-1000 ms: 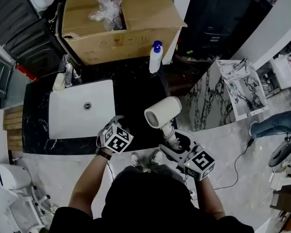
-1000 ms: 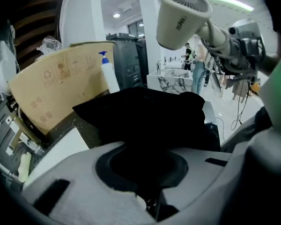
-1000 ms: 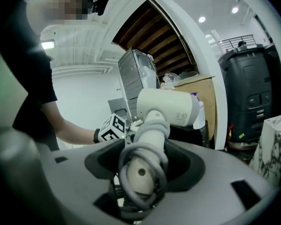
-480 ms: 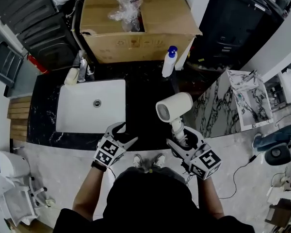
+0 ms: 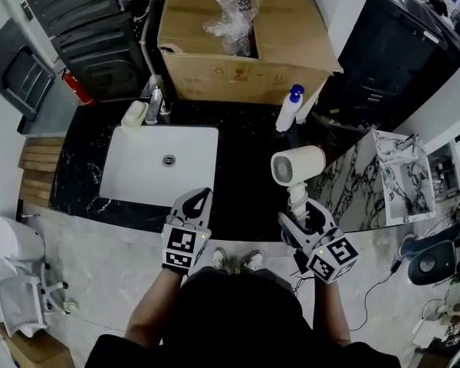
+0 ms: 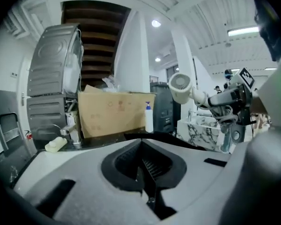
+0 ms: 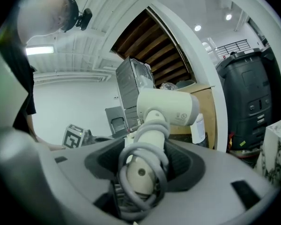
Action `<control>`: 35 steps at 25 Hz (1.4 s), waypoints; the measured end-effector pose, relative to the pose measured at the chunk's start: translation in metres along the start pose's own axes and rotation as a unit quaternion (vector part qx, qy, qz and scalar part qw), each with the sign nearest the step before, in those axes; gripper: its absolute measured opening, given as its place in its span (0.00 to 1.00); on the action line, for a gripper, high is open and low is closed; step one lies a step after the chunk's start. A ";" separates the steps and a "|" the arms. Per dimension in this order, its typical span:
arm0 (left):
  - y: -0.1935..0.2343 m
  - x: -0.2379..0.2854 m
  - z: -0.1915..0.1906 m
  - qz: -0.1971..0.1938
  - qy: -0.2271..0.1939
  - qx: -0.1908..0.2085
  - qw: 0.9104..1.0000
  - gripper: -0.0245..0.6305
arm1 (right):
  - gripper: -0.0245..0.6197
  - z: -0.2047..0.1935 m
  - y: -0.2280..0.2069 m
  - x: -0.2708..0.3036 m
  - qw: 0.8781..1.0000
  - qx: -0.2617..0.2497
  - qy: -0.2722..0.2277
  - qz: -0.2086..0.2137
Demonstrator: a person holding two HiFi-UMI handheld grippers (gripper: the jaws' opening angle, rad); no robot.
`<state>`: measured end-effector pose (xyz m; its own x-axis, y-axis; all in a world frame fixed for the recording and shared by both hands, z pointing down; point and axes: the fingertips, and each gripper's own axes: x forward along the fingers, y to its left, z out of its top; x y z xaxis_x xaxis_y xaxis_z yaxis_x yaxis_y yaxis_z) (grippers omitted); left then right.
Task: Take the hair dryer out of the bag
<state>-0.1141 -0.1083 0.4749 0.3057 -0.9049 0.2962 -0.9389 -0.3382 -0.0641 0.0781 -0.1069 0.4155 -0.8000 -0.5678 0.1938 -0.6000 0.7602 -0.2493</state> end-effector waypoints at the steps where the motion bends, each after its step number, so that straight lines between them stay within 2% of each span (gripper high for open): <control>1: 0.005 -0.005 0.010 0.011 -0.016 0.004 1.000 0.07 | 0.44 0.002 0.001 0.001 1.000 -0.002 -0.001 0.001; 5: 0.020 -0.040 0.051 0.057 -0.093 0.024 0.994 0.07 | 0.44 0.006 0.003 0.006 1.000 -0.003 -0.006 0.006; 7: 0.023 -0.059 0.072 0.076 -0.126 0.018 0.989 0.07 | 0.44 0.007 0.002 0.007 1.000 0.002 -0.009 0.006; 9: 0.024 -0.072 0.080 0.085 -0.141 0.020 0.986 0.07 | 0.44 0.008 0.002 0.007 1.000 0.005 -0.012 0.006; 11: 0.025 -0.083 0.081 0.090 -0.142 0.032 0.985 0.07 | 0.44 0.011 0.001 0.007 1.000 0.008 -0.015 0.005; 16: 0.023 -0.099 0.076 0.111 -0.124 0.020 0.986 0.07 | 0.44 0.017 -0.007 0.002 1.000 0.009 -0.018 0.003; 21: 0.024 -0.105 0.072 0.121 -0.121 0.027 0.985 0.07 | 0.44 0.014 -0.010 0.001 1.000 0.003 -0.016 -0.004; 35: 0.018 -0.087 0.075 0.120 -0.125 0.019 0.985 0.07 | 0.44 0.015 -0.019 -0.003 1.000 -0.003 -0.009 -0.004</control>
<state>-0.1457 -0.0553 0.3763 0.1100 -0.9936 0.0238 -0.9837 -0.1123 -0.1404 0.0918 -0.1247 0.4058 -0.7956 -0.5792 0.1778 -0.6058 0.7576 -0.2430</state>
